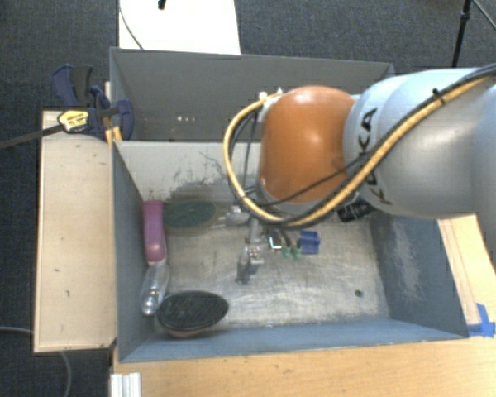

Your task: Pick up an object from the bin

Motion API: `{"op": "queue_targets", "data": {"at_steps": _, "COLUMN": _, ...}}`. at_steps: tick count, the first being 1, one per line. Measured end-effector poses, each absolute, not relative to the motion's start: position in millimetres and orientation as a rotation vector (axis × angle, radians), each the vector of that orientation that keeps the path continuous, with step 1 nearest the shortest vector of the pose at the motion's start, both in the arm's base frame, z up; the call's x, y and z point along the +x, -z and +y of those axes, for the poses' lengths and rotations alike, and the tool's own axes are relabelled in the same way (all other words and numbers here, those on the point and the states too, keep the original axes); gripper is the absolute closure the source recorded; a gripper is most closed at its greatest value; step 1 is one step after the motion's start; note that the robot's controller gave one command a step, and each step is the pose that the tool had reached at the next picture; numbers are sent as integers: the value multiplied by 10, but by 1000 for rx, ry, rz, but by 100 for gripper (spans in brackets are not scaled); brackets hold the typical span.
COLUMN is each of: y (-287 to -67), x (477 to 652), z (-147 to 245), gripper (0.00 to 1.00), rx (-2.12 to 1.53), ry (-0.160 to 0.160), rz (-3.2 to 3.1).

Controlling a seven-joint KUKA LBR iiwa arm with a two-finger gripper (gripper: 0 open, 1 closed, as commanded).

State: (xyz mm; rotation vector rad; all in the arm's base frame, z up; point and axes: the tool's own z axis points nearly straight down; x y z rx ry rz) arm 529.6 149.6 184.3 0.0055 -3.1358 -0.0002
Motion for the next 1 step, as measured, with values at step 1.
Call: {"op": "queue_targets", "data": {"at_steps": 1, "y": -707, "x": 5688, "z": 1054, "gripper": 0, "rx": 234, "ry": 2, "rz": -3138}}
